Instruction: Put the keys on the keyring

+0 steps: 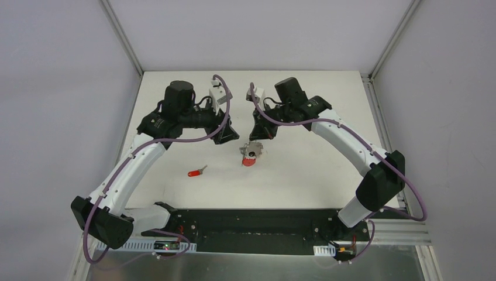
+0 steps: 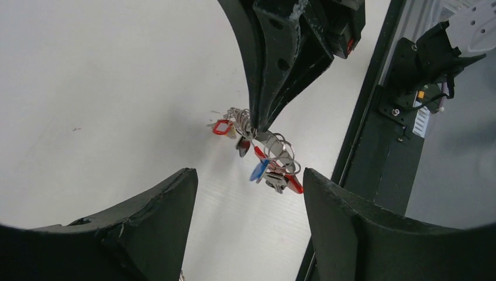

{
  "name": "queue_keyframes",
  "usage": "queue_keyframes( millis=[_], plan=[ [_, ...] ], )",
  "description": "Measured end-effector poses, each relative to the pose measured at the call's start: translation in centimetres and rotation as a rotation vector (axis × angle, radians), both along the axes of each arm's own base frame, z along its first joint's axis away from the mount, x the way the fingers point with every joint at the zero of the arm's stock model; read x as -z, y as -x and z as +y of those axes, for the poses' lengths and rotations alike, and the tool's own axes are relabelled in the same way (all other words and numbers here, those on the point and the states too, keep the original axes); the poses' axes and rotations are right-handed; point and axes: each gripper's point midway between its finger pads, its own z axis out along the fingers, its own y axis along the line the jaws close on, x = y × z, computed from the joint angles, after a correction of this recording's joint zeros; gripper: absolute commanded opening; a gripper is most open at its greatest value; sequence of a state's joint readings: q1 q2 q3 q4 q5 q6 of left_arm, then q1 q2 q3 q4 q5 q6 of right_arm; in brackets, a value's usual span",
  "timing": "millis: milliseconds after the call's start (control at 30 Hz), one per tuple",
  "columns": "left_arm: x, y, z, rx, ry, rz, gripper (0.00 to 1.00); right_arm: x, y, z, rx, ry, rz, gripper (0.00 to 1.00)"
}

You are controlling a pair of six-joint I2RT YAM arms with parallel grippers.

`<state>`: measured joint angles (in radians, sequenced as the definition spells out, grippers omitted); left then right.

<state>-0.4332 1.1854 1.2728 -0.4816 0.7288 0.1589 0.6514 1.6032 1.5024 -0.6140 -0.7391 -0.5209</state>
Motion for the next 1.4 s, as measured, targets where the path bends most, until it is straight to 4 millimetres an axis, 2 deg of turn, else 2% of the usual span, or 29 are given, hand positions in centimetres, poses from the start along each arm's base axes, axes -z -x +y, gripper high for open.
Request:
queue_keyframes(
  millis=[200, 467, 700, 900, 1167, 1400],
  plan=[
    [2.1, 0.9, -0.8, 0.036, -0.015, 0.033, 0.66, -0.6, 0.3, 0.5, 0.002, -0.037, 0.040, 0.00],
    [4.4, 0.9, -0.8, 0.035, -0.031, 0.061, 0.61, -0.7, -0.7, 0.1, 0.054, -0.095, 0.122, 0.00],
    [4.2, 0.6, -1.3, 0.037, -0.017, 0.046, 0.61, -0.8, -0.8, 0.1, 0.062, -0.132, 0.160, 0.00],
    [4.1, 0.0, -1.7, 0.028, 0.000, 0.047, 0.58, -0.6, 0.0, 0.0, 0.031, -0.146, 0.199, 0.00],
    [4.8, -0.8, -2.6, 0.027, 0.010, 0.068, 0.51, -1.6, 1.3, 0.0, -0.035, -0.190, 0.204, 0.00],
    [4.7, -0.3, -3.7, 0.059, 0.041, 0.091, 0.49, -1.9, 1.8, -0.1, -0.056, -0.205, 0.207, 0.00]
  ],
)
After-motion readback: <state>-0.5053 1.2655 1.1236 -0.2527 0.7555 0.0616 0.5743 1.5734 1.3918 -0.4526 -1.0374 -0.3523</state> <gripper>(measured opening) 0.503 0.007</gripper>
